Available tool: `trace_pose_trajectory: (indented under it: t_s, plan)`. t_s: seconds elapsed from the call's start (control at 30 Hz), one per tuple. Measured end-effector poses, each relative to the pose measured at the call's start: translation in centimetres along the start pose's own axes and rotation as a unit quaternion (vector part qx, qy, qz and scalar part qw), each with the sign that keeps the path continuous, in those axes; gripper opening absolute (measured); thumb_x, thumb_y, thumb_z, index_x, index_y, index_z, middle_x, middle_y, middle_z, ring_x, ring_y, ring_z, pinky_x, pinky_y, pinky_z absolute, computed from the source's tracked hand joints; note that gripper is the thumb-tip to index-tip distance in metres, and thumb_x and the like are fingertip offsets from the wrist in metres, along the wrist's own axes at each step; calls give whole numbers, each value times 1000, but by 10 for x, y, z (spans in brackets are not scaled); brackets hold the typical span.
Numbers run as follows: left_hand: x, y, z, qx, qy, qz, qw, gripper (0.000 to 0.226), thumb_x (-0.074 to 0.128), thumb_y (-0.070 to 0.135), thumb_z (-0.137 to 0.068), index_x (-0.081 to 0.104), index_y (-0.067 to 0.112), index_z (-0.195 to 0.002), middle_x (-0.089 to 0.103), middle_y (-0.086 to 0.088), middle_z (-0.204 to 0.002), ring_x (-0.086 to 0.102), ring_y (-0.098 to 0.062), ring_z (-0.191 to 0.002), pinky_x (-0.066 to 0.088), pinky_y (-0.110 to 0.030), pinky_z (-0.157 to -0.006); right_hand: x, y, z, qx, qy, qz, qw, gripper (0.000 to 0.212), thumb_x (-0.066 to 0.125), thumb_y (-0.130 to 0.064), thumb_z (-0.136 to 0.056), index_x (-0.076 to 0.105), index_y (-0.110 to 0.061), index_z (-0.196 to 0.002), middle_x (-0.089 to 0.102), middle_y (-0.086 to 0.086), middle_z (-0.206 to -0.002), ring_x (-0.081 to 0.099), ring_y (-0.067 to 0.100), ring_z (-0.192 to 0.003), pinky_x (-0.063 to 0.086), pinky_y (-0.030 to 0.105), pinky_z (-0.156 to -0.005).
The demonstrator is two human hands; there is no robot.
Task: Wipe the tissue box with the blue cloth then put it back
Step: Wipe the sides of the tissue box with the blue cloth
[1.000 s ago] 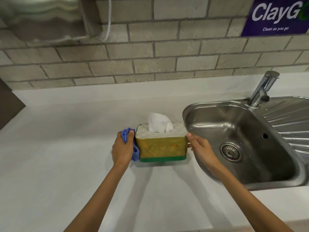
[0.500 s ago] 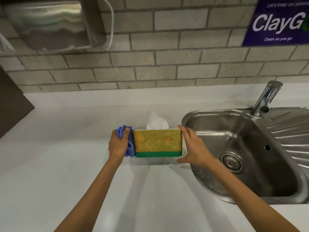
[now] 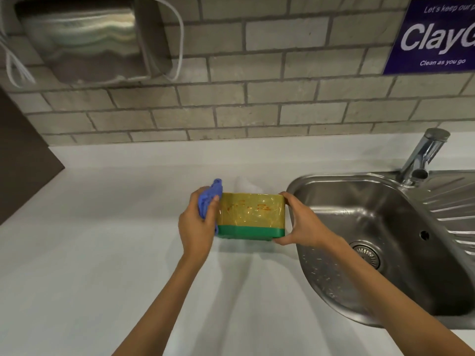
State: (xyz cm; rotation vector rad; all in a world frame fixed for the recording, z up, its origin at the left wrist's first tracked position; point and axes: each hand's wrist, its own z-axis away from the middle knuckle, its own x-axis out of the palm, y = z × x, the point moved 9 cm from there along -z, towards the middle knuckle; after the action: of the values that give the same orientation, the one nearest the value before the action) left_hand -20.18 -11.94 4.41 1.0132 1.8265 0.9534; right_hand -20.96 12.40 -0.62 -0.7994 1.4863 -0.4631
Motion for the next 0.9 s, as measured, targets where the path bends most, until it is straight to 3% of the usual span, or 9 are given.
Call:
trace_pose_trajectory:
  t_s: [0.1,0.13,0.2,0.33,0.5,0.6,0.67,0.77,0.9]
  plan:
    - [28,-7,18,56,-85,-67,993,35,61,12,-87,59,15,-122,61,-2,-128,53,-18,-122,44,-37,-103,0,0,0,2,1,-1,1000,97,86,-33,-47,36,-21,-130,52,-5,-123,52,13,-114,47,36,-98]
    - [33,-12,22,63,-99,-85,989,40,61,9,-86,57,13,-125,54,-5,-139,41,-22,-133,38,-47,-108,0,0,1,3,2,-1,1000,97,86,-33,-47,36,-21,-130,52,-5,-123,52,13,-114,47,36,-97]
    - [36,-18,25,67,-101,-92,988,43,62,9,-85,55,12,-128,44,-6,-146,26,-21,-140,33,-55,-110,0,1,2,8,5,-2,1000,98,86,-33,-47,36,-22,-130,52,-7,-123,52,12,-114,47,36,-98]
    - [48,-7,22,104,-119,-140,977,41,61,11,-84,59,9,-125,43,-6,-146,30,-34,-139,35,-58,-107,1,2,3,11,9,-7,1000,102,86,-32,-48,33,-22,-134,50,-6,-126,50,10,-115,44,31,-100]
    - [44,-2,40,250,-132,-244,928,39,61,15,-78,67,7,-116,58,-16,-132,46,-44,-125,45,-61,-95,0,2,2,10,15,-3,1000,102,87,-31,-48,34,-21,-134,50,-5,-128,50,10,-116,43,29,-100]
    - [32,-17,28,155,-119,-187,963,38,64,5,-81,64,10,-119,50,-4,-140,38,-27,-133,45,-53,-101,2,1,2,10,15,-5,1000,102,87,-31,-49,34,-22,-134,49,-6,-129,49,9,-116,42,29,-101]
    - [35,-19,16,85,-101,-139,981,35,61,9,-86,63,12,-121,46,-1,-144,32,-24,-138,42,-51,-105,4,0,2,12,15,-8,1000,102,88,-30,-49,33,-21,-135,49,-5,-129,49,9,-117,42,28,-101]
    - [45,-11,5,43,-90,-111,989,42,51,38,-90,61,16,-124,41,-5,-149,28,-29,-141,33,-50,-112,4,1,2,19,20,-11,1000,103,87,-30,-49,32,-21,-135,49,-5,-129,49,10,-117,42,28,-100]
    - [48,-6,6,28,-70,-139,987,81,15,71,-83,51,20,-134,36,-6,-152,26,-31,-142,25,-44,-116,5,0,3,24,20,-6,999,104,87,-32,-49,31,-21,-136,48,-5,-130,49,12,-117,44,30,-101]
